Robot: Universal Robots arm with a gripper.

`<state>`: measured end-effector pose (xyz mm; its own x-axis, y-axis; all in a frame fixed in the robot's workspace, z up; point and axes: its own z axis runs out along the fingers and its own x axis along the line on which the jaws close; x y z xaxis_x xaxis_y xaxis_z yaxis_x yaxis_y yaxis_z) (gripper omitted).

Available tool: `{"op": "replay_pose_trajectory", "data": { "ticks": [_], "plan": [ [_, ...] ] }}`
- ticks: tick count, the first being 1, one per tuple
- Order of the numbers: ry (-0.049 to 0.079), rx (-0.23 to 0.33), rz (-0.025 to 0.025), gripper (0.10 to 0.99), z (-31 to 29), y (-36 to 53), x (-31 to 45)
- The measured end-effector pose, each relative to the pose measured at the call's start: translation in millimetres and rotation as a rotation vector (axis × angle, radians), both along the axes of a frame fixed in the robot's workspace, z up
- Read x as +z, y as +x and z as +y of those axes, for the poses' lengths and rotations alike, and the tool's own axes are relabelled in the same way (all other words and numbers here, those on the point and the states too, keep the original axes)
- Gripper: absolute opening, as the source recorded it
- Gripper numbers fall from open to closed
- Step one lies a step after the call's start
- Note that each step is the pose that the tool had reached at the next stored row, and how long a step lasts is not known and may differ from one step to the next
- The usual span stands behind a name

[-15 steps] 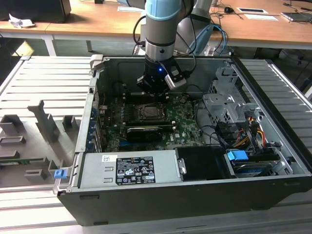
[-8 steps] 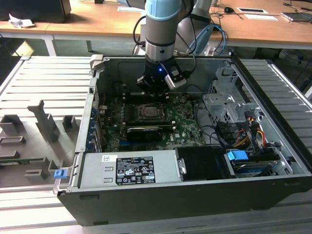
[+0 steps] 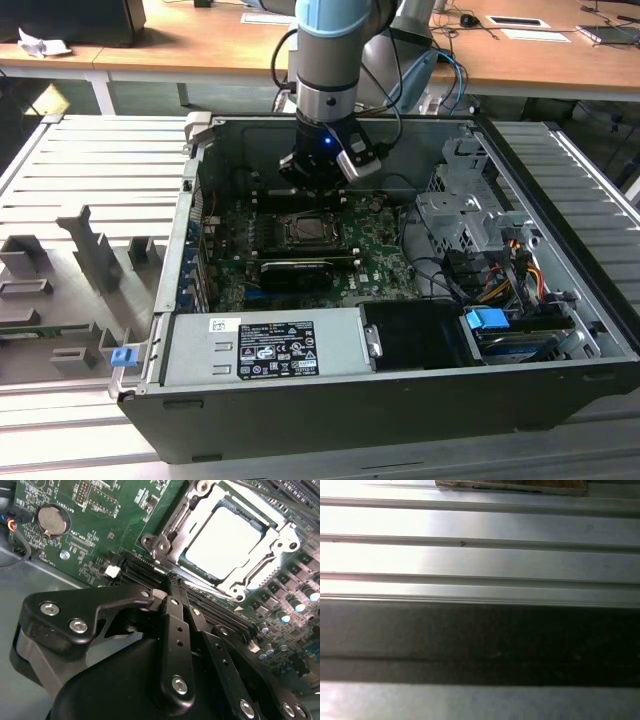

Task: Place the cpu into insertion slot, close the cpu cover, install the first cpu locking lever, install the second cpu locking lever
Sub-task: 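Install the first cpu locking lever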

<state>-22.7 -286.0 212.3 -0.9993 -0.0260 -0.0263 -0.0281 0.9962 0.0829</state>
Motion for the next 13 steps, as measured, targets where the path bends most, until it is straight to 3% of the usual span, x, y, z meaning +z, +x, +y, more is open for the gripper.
{"op": "replay_pose_trajectory", "data": {
  "ticks": [13],
  "plan": [
    [0.000,0.000,0.0001,0.106,-1.0,2.4,-5.4]
  ]
}}
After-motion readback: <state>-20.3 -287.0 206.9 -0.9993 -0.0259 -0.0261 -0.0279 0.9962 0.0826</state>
